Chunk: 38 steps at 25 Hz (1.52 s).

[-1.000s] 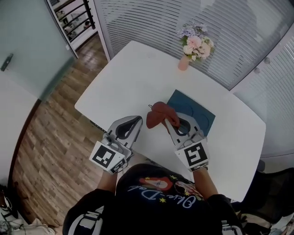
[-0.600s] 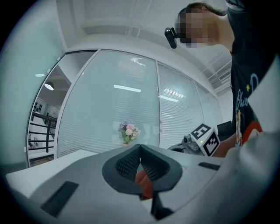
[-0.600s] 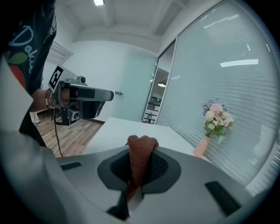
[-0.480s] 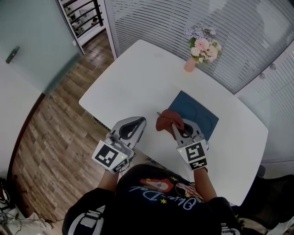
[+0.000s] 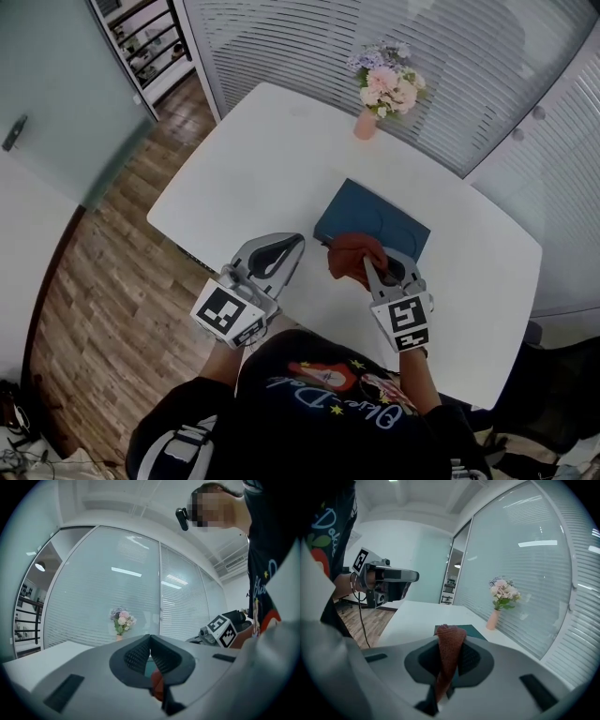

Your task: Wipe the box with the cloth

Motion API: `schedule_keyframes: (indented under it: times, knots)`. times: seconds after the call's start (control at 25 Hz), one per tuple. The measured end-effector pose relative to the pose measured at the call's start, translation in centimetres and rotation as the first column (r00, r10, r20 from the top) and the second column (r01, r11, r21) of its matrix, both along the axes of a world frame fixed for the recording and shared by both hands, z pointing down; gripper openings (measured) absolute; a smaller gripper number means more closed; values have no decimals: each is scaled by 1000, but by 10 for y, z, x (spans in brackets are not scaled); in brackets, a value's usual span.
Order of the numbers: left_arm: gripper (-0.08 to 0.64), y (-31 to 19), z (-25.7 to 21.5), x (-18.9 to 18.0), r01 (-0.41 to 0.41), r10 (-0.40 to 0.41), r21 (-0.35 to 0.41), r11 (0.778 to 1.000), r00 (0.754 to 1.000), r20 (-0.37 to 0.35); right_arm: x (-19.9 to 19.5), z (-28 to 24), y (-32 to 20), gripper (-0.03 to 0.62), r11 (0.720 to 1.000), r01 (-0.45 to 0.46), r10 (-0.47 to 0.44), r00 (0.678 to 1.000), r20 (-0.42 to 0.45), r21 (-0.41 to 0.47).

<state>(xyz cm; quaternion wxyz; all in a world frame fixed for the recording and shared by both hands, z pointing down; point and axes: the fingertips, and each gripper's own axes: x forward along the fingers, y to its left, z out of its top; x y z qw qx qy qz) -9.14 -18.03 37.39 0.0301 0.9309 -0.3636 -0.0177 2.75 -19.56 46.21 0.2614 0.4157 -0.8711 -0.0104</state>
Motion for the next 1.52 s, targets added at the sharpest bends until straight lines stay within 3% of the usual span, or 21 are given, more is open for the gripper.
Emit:
schedule_keyframes:
  times: [0.52,1.08,1.52]
  knots:
    - [3,21,-20,83,-129,129,-19,992,991,44,105,0,34,29,984,-172,172,985,-2,-42]
    - [3,26,-47,126,-197,197,2,980,980,37,182,-24,61,29,941,-340,340,940,19,-7]
    - [3,31,-50,151,-246,245,10,969,966,86,223,-67,79,28,875,-480,456,857,241,52]
